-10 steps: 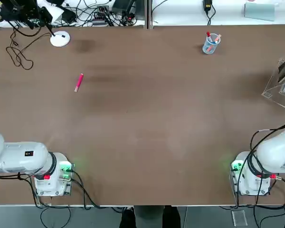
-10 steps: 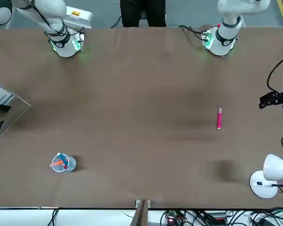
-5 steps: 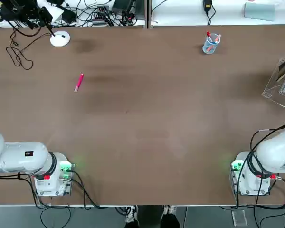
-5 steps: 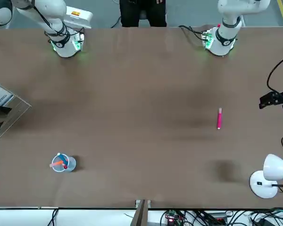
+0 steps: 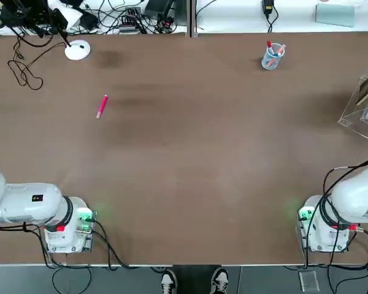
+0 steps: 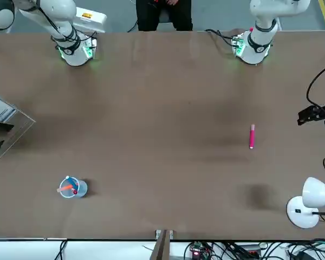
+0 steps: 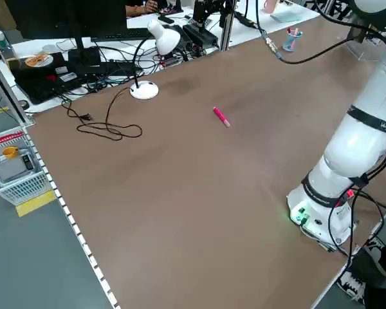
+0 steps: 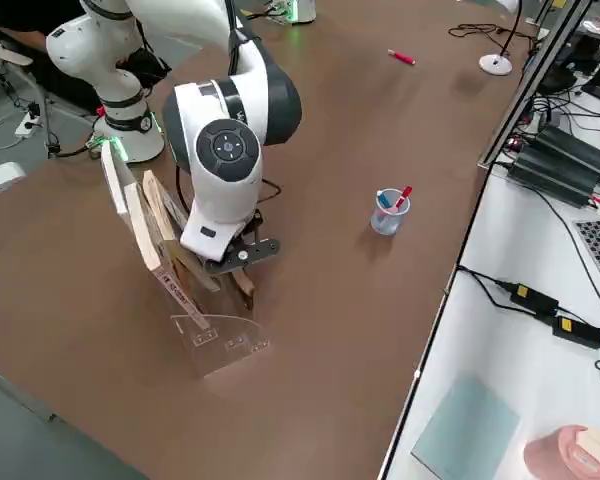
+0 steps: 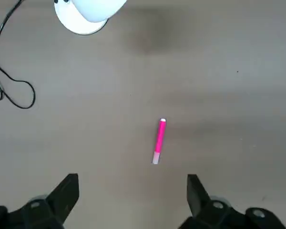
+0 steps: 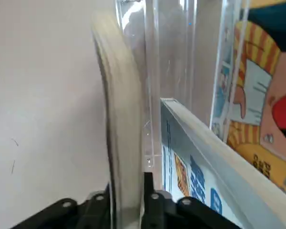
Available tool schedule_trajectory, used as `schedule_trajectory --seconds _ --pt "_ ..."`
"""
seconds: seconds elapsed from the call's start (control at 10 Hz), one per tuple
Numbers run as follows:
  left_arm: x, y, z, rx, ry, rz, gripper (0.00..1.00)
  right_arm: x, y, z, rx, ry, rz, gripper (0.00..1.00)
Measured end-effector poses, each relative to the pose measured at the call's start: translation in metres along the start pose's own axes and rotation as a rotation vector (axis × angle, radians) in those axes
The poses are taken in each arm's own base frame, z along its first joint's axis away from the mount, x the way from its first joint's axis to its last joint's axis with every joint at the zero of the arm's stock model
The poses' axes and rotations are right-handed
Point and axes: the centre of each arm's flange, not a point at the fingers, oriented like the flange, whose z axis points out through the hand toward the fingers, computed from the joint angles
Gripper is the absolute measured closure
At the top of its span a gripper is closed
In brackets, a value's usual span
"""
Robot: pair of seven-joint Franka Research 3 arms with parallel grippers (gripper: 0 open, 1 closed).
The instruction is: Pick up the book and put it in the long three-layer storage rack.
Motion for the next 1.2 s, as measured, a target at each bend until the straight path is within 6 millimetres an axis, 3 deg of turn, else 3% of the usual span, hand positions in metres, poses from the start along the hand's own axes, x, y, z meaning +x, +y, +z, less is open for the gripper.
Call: schedule_trajectory --seconds 0.7,1.2 --pt "0.0006 0.0001 0.002 0.0 -0.003 0.0 0.0 0.0054 -0.0001 0.0084 -0.008 -0.003 -0.014 0.0" --pt "0.0008 0.0001 0.0024 0.0 -0.004 0.0 0.0 0.005 -0.0081 0.0059 -0.007 0.003 -0.028 0.0"
